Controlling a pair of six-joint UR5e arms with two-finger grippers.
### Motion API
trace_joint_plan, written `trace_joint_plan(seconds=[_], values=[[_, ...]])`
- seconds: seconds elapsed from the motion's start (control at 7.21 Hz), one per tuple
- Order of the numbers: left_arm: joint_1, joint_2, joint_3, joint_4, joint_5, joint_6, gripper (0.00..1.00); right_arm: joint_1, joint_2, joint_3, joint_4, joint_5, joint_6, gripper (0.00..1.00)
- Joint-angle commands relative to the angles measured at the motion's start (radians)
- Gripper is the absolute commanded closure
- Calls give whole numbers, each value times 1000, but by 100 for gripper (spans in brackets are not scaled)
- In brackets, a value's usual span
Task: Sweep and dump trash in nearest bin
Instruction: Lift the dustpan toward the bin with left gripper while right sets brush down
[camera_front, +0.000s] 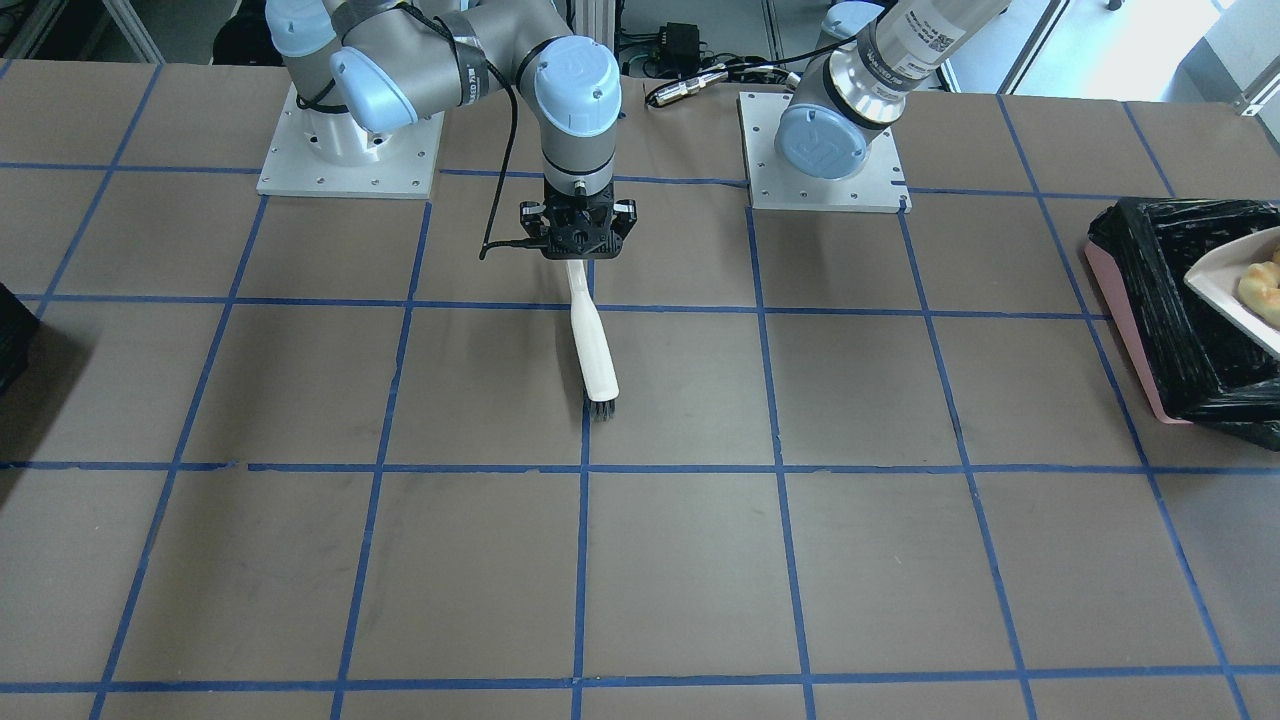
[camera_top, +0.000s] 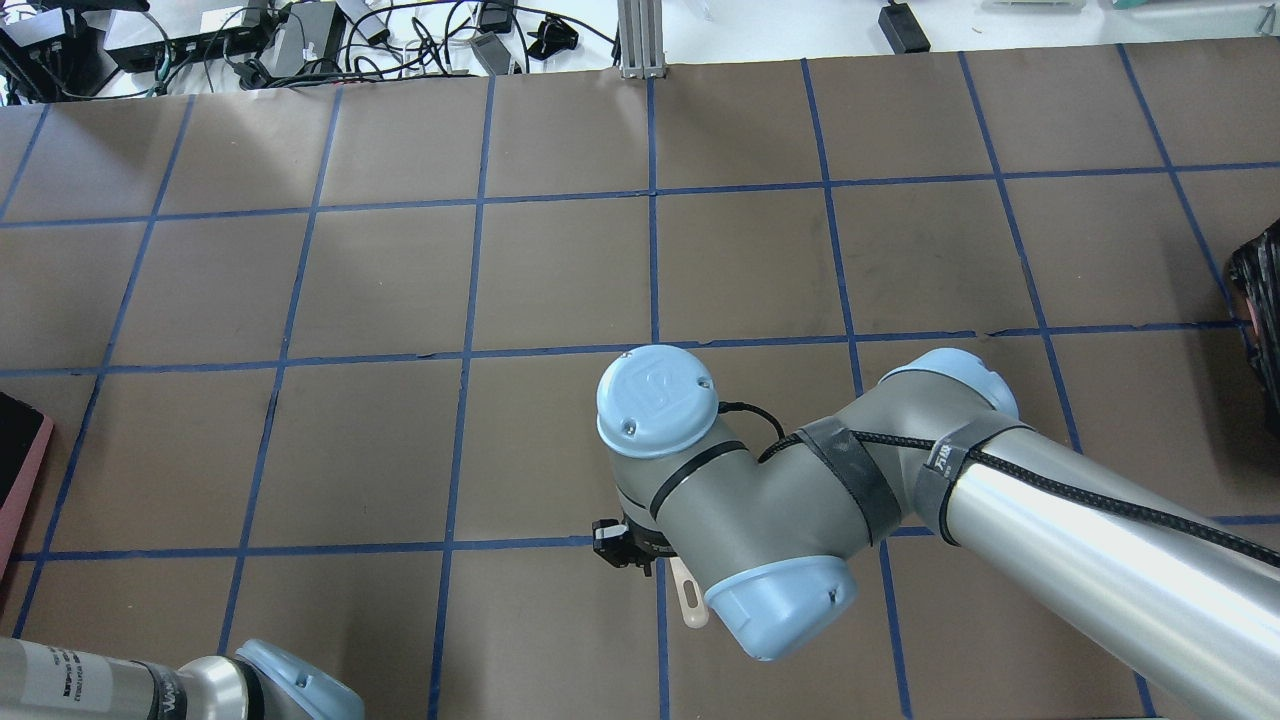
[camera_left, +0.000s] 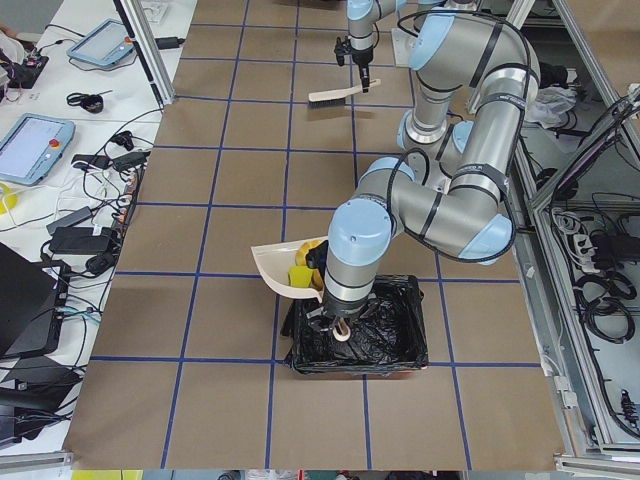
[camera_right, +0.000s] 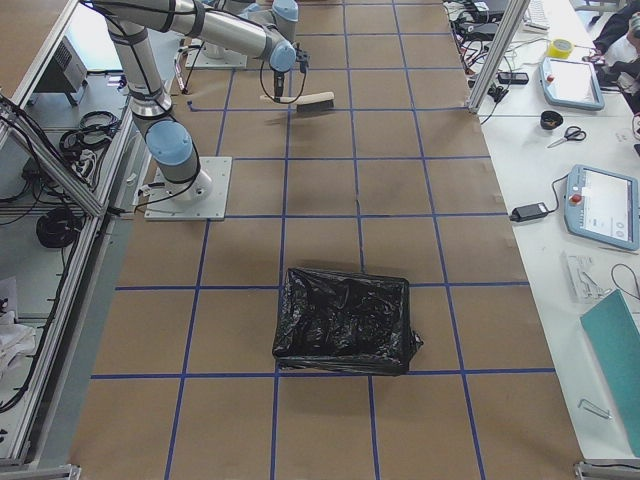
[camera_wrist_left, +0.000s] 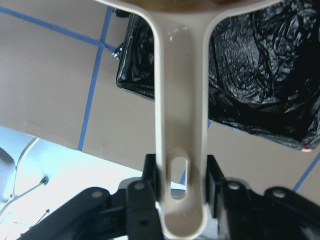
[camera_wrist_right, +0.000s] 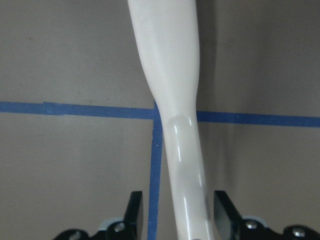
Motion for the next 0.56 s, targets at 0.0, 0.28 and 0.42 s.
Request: trace_joint_plan(seconds=[0.0,0.28,0.42], values=[[67,-48,23,94,-19,87,100,-19,-6,-65,8,-75,-26,31],[74,-88,21,216,-19,132,100,-45,-9,-175,17,-163,-37,0],[72,-96,11,261,-19,179,100,-99,-23,-226,103,-156,-40,0]])
